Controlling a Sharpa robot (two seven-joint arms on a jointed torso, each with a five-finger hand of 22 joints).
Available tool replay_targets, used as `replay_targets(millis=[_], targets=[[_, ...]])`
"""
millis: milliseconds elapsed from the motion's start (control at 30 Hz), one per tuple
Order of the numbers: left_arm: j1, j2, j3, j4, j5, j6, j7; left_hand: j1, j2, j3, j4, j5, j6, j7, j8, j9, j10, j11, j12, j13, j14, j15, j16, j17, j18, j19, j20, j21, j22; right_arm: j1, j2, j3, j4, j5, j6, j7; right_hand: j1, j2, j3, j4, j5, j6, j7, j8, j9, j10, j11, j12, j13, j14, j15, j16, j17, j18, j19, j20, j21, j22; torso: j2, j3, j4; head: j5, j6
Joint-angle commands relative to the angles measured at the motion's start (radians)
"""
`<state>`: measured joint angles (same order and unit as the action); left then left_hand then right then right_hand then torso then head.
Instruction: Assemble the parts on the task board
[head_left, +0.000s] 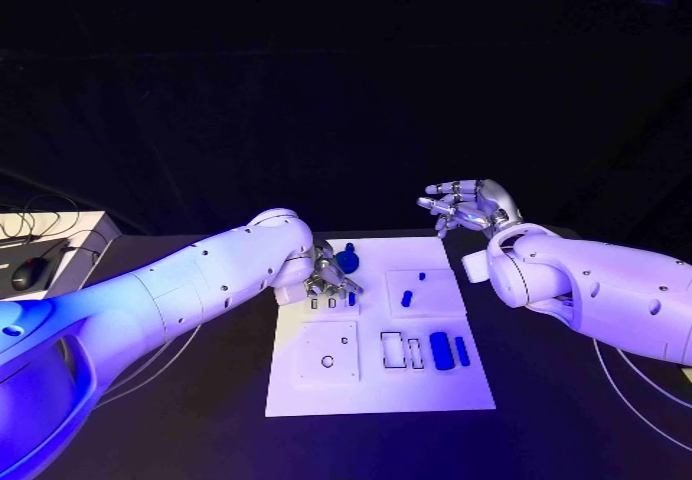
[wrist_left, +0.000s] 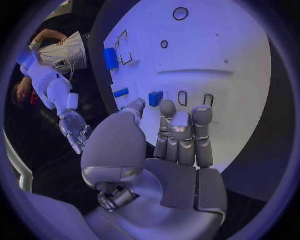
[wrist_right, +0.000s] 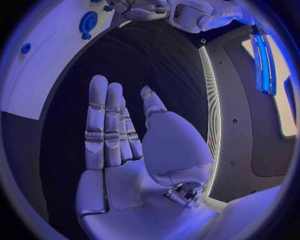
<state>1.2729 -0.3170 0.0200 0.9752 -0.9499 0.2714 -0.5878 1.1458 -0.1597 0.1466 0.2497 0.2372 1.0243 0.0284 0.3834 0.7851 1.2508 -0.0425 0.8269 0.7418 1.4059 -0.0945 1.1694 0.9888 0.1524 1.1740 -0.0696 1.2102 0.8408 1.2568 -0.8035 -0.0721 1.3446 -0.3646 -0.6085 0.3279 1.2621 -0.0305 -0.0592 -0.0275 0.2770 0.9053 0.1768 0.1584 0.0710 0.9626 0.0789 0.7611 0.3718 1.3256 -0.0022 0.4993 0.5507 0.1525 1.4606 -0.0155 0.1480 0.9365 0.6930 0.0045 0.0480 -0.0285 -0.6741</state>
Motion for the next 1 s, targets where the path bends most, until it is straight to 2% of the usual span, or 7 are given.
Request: replay_targets(millis=[33,533,767,1000], targets=[[-0.001,0.004,0.000,-0.001,0.002,0.013,0.018,-0.008,-0.005,0.005,0.001,0.004,-0.007,0.002,0.007,0.001,-0.007,-0.002,0.002,-0.002,-0.006,0.002,-0.006,-0.001,-0.014,0.002,0.000,-0.005,0.001,0.001,0.002,0.000,0.000,-0.003,0.002,0.005,-0.006,-0.005,0.000,0.007,0.004,-0.004,0.001,0.002,-0.001,-0.005,0.000,0.005,-0.001,-0.003,0.007,-0.006,0.002,0.012,0.009,0.005,-0.005,0.000,0.000,-0.0001,0.0005,0.000,-0.003],[-0.003,0.009,-0.002,-0.012,0.003,0.019,0.028,0.002,0.004,0.018,-0.018,0.005,-0.009,0.003,0.004,-0.001,-0.011,-0.001,0.005,-0.004,-0.010,0.004,-0.005,-0.004,-0.013,-0.002,0.002,-0.012,0.004,0.001,0.006,0.000,-0.001,-0.006,0.004,-0.002,-0.008,-0.005,0.000,0.010,0.004,-0.005,0.000,0.003,-0.001,-0.005,0.000,0.008,-0.004,-0.002,0.007,-0.006,0.003,0.013,0.009,0.005,-0.004,0.000,0.000,0.0010,0.0007,0.000,-0.006],[-0.005,0.012,-0.002,-0.016,0.005,0.024,0.033,0.007,0.015,0.024,-0.031,0.004,-0.009,0.003,0.003,-0.002,-0.013,-0.001,0.004,-0.006,-0.012,0.004,-0.007,-0.007,-0.013,-0.003,0.002,-0.016,0.006,0.001,0.010,0.000,-0.002,-0.007,0.006,-0.005,-0.008,-0.005,0.000,0.012,0.005,-0.005,0.000,0.003,-0.001,-0.005,-0.001,0.010,-0.006,-0.001,0.007,-0.006,0.005,0.013,0.010,0.005,-0.003,-0.001,0.001,0.0024,-0.0006,0.006,-0.005],[-0.009,0.014,-0.002,-0.024,0.011,0.029,0.037,0.010,0.020,0.028,-0.042,0.004,-0.009,0.003,0.002,-0.002,-0.013,-0.002,0.004,-0.008,-0.013,0.003,-0.006,-0.008,-0.014,-0.004,0.002,-0.017,0.008,0.001,0.013,0.000,-0.001,-0.010,0.006,-0.005,-0.008,-0.004,0.000,0.013,0.005,-0.004,0.000,0.004,0.000,-0.005,-0.001,0.011,-0.009,-0.001,0.007,-0.007,0.006,0.013,0.010,0.005,-0.003,-0.002,0.001,0.0021,0.0004,0.006,-0.005]])
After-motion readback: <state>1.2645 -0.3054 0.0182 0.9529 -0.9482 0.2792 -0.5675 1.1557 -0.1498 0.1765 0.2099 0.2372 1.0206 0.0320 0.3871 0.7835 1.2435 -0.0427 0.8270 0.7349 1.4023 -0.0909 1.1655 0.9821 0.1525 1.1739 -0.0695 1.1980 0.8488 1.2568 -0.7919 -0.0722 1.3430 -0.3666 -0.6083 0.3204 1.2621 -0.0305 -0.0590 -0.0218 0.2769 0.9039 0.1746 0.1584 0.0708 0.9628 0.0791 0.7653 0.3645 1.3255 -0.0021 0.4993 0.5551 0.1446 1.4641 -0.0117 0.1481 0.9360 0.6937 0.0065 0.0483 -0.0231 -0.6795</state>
